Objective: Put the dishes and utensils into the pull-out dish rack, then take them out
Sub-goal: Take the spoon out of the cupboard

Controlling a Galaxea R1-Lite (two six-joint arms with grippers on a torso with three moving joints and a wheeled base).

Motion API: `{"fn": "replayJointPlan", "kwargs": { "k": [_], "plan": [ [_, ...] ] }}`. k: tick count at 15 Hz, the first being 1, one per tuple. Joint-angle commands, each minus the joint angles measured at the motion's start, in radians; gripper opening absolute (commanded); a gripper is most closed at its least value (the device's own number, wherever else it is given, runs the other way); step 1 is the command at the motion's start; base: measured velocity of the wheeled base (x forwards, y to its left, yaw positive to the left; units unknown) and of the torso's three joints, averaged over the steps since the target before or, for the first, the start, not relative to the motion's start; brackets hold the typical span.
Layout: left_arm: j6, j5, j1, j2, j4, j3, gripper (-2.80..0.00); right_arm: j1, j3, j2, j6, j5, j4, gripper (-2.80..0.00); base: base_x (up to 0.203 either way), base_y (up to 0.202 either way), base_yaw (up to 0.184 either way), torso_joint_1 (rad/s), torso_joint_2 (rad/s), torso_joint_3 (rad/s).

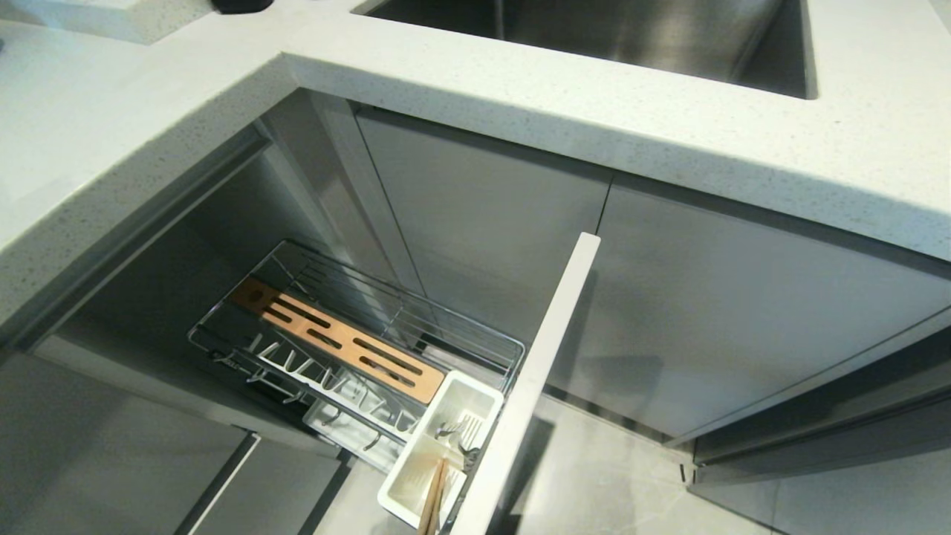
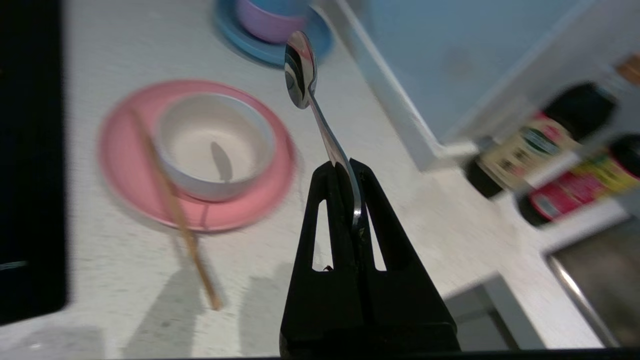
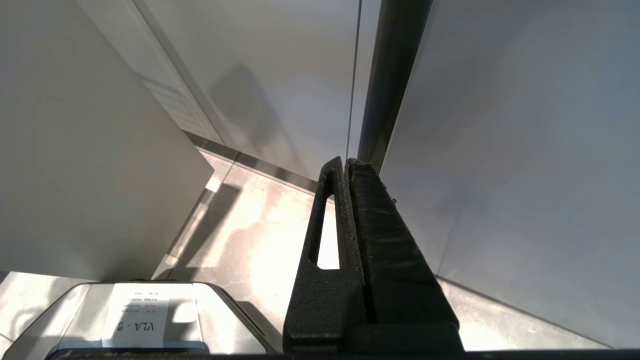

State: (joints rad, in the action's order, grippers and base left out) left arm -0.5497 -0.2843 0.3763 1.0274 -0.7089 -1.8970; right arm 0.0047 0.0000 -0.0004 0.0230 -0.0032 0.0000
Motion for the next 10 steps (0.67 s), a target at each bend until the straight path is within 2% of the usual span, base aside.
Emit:
{"fn": "replayJointPlan", "kwargs": {
  "k": [1,2,5,8,10],
  "plan": [
    [-0.003,-0.014,0.102,0.003,0.009,0.045,-2.8,0.0,0.002,0.0,0.0,0.0,0.0,-2.8,0.0,0.0,0.0,0.0,0.0,0.0],
    [-0.002,-0.043,0.107,0.009,0.054,0.091,-2.8,0.001,0.002,0.0,0.0,0.0,0.0,-2.8,0.0,0.0,0.0,0.0,0.0,0.0],
    [0.025,-0.181,0.109,0.02,0.352,0.305,-2.8,0.0,0.002,0.0,0.0,0.0,0.0,-2.8,0.0,0.0,0.0,0.0,0.0,0.0],
    [0.063,-0.223,0.096,0.026,0.705,0.5,-2.8,0.0,0.002,0.0,0.0,0.0,0.0,-2.8,0.0,0.0,0.0,0.0,0.0,0.0],
    [0.096,-0.227,0.084,0.029,0.871,0.599,-2.8,0.0,0.002,0.0,0.0,0.0,0.0,-2.8,0.0,0.0,0.0,0.0,0.0,0.0]
  ]
}}
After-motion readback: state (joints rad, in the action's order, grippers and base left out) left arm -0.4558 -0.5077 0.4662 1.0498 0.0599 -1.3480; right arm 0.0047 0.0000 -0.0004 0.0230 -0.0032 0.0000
